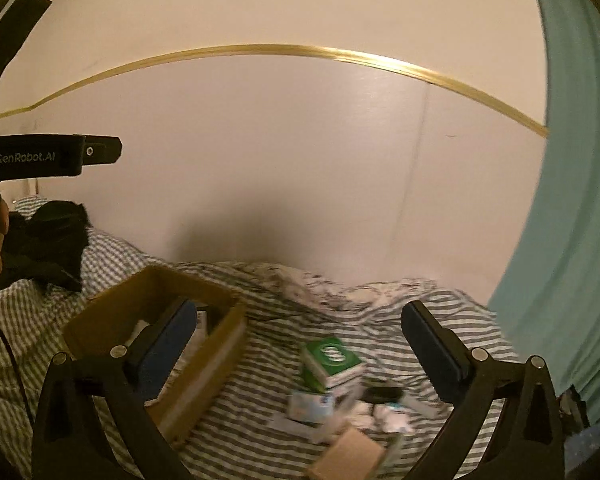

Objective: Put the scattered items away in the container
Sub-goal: 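Withdraw both tools from the box back toward the pile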

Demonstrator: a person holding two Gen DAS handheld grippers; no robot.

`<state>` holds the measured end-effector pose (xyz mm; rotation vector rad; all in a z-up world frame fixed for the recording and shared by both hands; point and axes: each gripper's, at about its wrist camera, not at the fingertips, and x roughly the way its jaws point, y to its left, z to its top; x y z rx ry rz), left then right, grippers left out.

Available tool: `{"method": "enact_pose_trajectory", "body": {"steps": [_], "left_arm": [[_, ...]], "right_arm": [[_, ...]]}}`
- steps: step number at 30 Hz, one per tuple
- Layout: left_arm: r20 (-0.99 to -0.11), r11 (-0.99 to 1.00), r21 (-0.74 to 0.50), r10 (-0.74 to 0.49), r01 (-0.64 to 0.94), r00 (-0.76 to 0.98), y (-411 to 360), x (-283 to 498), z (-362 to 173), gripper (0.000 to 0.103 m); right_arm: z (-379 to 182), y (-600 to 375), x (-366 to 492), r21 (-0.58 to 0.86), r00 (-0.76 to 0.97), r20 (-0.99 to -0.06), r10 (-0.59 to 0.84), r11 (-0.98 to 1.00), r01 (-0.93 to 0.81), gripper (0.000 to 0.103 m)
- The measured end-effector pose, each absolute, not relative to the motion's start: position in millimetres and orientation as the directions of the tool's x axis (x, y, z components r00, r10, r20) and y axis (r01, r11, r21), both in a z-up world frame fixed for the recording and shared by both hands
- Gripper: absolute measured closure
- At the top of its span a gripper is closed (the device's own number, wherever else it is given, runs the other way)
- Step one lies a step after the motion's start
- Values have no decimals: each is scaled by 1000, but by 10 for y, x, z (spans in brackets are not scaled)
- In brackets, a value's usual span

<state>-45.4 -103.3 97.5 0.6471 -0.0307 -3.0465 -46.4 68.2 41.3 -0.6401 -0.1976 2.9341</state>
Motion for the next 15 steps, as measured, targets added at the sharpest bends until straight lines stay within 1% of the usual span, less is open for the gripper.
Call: {"method": "enact_pose_trajectory", "body": {"steps": [2,4,6,9,11,15], "left_arm": [[-414,-1000,-26,22,-12,-910,-927,-520,996,0],[-421,-998,-50,42,-23,-906,-848,-574,976,0],[-425,-998,-53,37,-16,-904,-734,-635,918,0],[-411,-998,-33,62,-53,-910,-567,-712,773,0],[-440,-998,5,52,-61,-896,-427,-786,606,0],[-544,-993,67,48,-101,-838,-225,-949,268,0]], "right_arm": [[481,838,-420,-141,-901,-399,169,-982,-122,0],[532,1008,-404,-112,-897,-408,170,-984,-136,0],[553,1148,-403,-84,-892,-419,170,-985,-149,0],[546,1315,-408,-65,-890,-417,185,-983,-174,0],[506,1398,-418,-73,-885,-422,195,-981,-181,0],[343,1510,-477,-100,-871,-443,213,-977,-188,0]]}}
